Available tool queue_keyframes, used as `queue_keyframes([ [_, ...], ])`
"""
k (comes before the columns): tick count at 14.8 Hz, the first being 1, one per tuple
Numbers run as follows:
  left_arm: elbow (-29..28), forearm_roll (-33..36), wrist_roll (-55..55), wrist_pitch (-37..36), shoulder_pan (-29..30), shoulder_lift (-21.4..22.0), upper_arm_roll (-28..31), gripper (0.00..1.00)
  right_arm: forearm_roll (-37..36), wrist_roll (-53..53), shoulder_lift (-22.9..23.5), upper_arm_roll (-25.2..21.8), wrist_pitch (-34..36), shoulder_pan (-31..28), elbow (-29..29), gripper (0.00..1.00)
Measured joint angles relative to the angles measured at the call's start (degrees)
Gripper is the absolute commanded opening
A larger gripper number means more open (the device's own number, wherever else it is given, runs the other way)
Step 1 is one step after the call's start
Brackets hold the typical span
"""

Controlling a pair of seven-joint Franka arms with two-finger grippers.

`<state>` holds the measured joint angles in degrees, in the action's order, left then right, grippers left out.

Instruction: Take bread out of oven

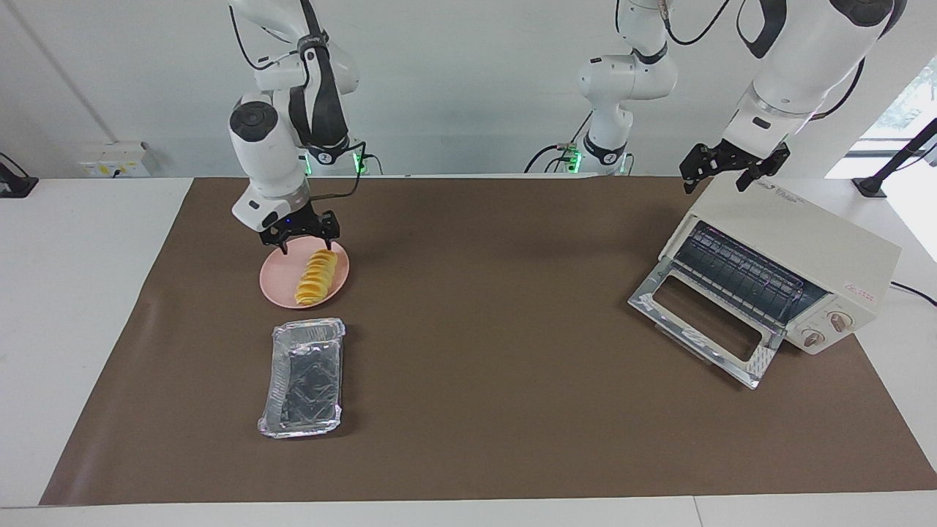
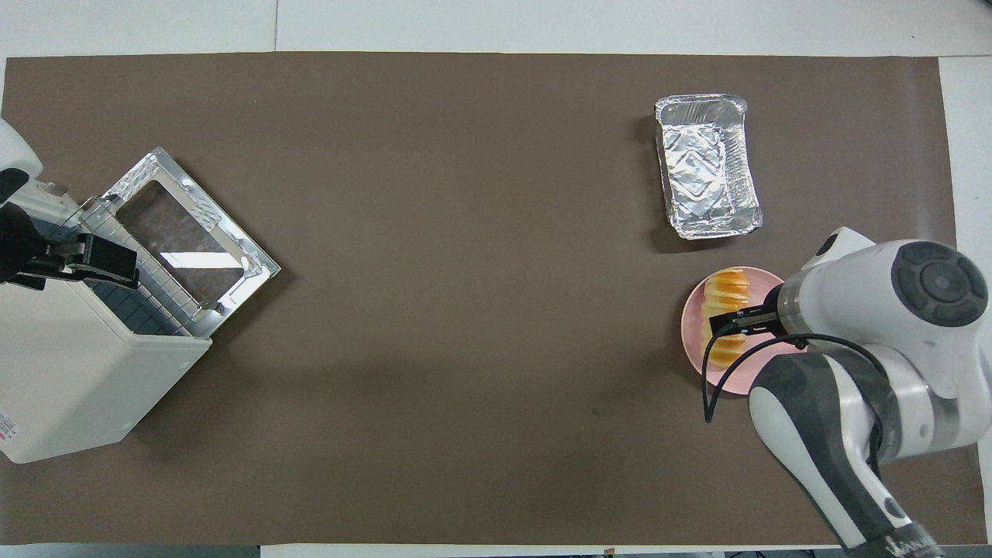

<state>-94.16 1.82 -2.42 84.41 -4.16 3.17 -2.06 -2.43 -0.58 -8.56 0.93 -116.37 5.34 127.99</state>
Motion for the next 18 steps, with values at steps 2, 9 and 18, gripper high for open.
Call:
queue_keyframes([
  [2,0.00,0.00,0.00,0.00,0.00,0.00,0.00,1.00,0.23,0.00,-0.43,-0.07,7.18,-1.33,-7.14,1.00],
  [9,0.00,0.00,0.00,0.00,0.00,0.00,0.00,1.00,1.22,5.65,-0.47,-0.26,28.22,-5.09,-26.78,1.00],
  [18,0.00,0.00,0.00,0.00,0.00,0.00,0.00,1.00,1.24,9.00,2.60,-0.57,32.30,-8.20,-33.34,1.00],
])
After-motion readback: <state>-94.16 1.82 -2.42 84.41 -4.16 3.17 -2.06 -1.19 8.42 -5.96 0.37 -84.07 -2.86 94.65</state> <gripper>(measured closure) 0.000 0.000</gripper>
